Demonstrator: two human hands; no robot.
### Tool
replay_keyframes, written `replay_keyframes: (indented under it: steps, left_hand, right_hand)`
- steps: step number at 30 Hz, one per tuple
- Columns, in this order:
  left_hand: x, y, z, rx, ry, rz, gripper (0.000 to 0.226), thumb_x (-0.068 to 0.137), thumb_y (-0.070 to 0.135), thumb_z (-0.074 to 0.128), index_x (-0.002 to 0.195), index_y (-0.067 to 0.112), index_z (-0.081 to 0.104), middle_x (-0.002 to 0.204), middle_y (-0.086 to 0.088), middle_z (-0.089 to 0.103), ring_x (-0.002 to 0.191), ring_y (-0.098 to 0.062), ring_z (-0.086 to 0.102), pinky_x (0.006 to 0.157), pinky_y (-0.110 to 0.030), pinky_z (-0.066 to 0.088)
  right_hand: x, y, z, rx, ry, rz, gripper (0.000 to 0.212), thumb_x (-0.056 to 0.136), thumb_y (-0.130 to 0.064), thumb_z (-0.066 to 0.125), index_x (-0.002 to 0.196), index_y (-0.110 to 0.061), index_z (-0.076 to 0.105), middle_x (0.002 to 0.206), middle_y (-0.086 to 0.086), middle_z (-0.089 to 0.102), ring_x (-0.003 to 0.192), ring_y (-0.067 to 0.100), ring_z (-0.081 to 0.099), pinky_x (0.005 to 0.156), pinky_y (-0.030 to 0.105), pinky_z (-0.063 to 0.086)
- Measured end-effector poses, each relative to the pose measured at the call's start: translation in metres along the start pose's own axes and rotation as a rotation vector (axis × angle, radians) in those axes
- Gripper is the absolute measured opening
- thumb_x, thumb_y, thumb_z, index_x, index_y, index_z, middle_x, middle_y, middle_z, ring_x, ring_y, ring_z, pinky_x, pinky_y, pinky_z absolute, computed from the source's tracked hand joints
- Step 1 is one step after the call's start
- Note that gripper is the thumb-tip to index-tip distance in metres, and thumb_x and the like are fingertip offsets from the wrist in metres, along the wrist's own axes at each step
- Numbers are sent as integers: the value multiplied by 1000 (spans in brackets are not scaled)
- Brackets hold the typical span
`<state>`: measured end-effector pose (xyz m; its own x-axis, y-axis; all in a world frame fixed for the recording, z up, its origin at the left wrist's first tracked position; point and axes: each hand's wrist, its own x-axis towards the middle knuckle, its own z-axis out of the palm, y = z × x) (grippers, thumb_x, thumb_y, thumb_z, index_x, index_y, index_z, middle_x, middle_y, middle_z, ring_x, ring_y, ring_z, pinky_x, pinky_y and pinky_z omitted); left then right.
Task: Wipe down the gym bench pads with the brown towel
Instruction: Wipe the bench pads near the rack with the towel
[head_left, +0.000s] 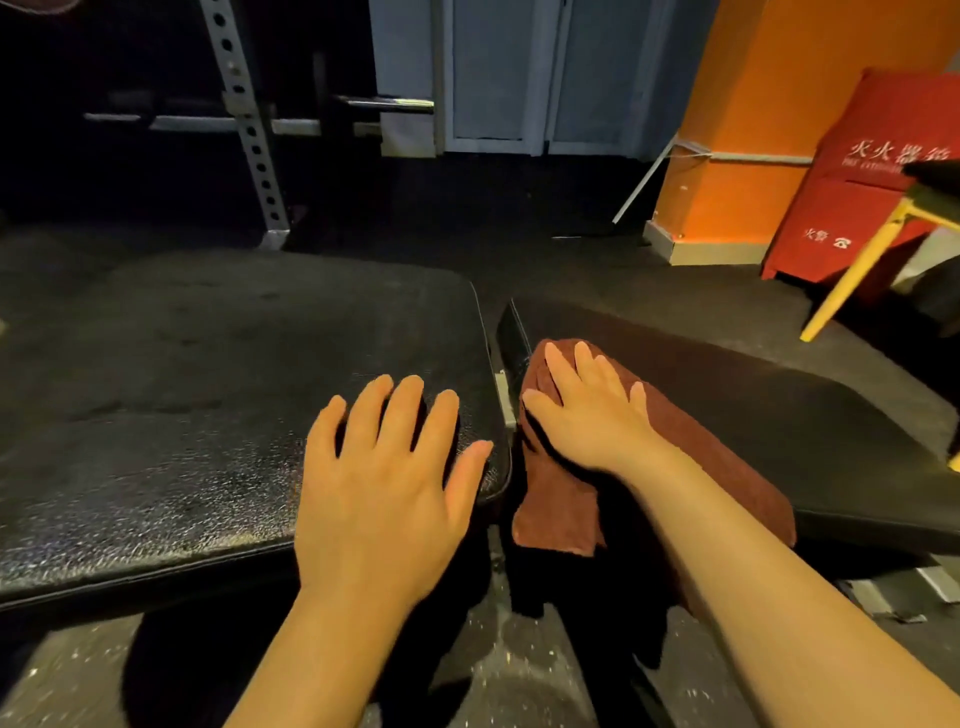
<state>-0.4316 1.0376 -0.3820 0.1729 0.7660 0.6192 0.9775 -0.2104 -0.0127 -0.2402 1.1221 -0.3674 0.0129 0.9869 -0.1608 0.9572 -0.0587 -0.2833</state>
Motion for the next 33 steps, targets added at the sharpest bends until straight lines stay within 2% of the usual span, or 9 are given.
replay_keyframes:
  steps: [4,9,14,17,21,28,33]
  left_hand:
    - [-2,3,8,8,11,-13,55,100,50,34,121,13,69,127,-14,65,123,-37,58,97,-54,44]
    - [-2,4,16,47,78,0,61,104,55,29,114,12,72,119,-12,69,115,-37,63,87,-48,50]
    - [1,6,17,79,-37,-1,68,103,57,22,115,13,72,119,-11,69,113,-35,64,89,-48,50]
    - [3,6,13,75,-65,-14,66,101,57,24,114,13,72,118,-11,69,113,-34,63,90,-49,48]
    - [4,5,10,68,-59,-21,62,99,57,30,114,13,71,117,-12,69,113,-34,63,92,-49,46]
    - [-3,4,7,-7,-36,15,63,99,53,31,118,8,70,123,-17,67,118,-37,61,95,-53,48]
    - [-7,3,5,-51,-44,12,62,98,53,32,120,9,70,125,-17,65,121,-37,59,95,-55,50]
  right_hand:
    - [42,-8,-9,2,-44,68,70,100,-57,31,155,-40,-8,165,4,-14,151,30,-12,115,65,-4]
    - [95,-22,-16,16,-5,110,74,98,-56,40,155,-41,-5,165,4,-12,151,31,-9,115,66,-3]
    - [118,-27,-14,13,22,137,72,99,-60,35,157,-37,-2,166,6,-9,151,33,-7,115,66,-2]
    - [102,-21,-11,15,36,98,68,101,-61,26,157,-34,0,166,6,-7,152,31,-4,116,62,-1]
    - [63,-14,-7,14,52,53,63,102,-57,24,157,-34,3,166,3,-4,152,29,1,118,57,2]
    - [-35,2,13,-24,98,-9,60,104,-53,22,157,-36,0,166,-1,-7,152,22,-5,120,52,-1]
    - [-24,-1,10,-52,86,17,63,102,-57,24,157,-35,2,166,0,-7,152,23,-3,120,52,0]
